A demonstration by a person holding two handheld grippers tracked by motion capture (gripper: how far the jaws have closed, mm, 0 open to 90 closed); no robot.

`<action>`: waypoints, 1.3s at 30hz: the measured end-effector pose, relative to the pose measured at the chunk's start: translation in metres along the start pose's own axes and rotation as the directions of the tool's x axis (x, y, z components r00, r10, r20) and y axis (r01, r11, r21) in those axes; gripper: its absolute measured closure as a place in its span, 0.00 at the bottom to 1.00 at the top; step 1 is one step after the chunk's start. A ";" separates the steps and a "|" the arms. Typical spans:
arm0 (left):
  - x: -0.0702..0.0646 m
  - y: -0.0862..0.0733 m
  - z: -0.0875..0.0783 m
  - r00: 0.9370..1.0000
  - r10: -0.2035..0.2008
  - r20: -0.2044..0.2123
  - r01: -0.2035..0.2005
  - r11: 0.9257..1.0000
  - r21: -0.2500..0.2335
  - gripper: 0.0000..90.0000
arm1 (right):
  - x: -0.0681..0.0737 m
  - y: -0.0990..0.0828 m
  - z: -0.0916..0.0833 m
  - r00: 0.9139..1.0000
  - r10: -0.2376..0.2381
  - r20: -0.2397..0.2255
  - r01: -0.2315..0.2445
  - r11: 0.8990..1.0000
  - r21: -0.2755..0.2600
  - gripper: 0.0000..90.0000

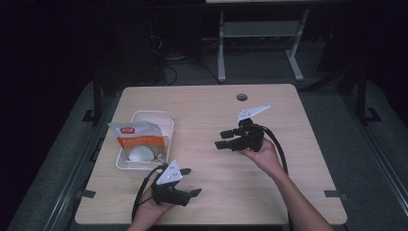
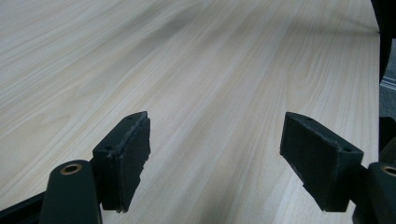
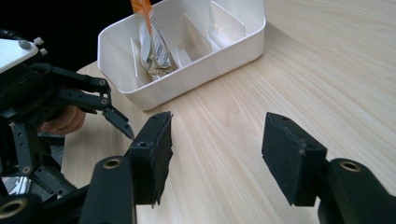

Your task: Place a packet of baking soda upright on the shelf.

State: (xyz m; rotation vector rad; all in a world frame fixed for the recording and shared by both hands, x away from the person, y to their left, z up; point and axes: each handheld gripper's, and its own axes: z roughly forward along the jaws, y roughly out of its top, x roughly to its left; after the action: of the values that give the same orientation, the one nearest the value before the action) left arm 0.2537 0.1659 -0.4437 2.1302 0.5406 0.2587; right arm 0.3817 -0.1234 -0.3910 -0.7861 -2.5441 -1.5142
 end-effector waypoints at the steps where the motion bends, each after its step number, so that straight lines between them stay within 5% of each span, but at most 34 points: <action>1: 0.000 0.000 0.000 1.000 0.000 -0.001 0.000 1.000 0.000 0.26 | 0.000 -0.001 -0.001 1.000 0.000 0.001 0.000 1.000 -0.002 0.46; 39: 0.003 0.001 0.002 1.000 -0.016 -0.021 0.016 1.000 -0.001 0.26 | -0.003 -0.062 -0.065 0.994 0.079 0.074 -0.077 0.997 -0.022 0.42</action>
State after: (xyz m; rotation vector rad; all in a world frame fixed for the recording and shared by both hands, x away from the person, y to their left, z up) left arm 0.2572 0.1657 -0.4444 2.1237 0.5694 0.2727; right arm 0.3433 -0.2034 -0.4087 -0.9506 -2.5220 -1.5154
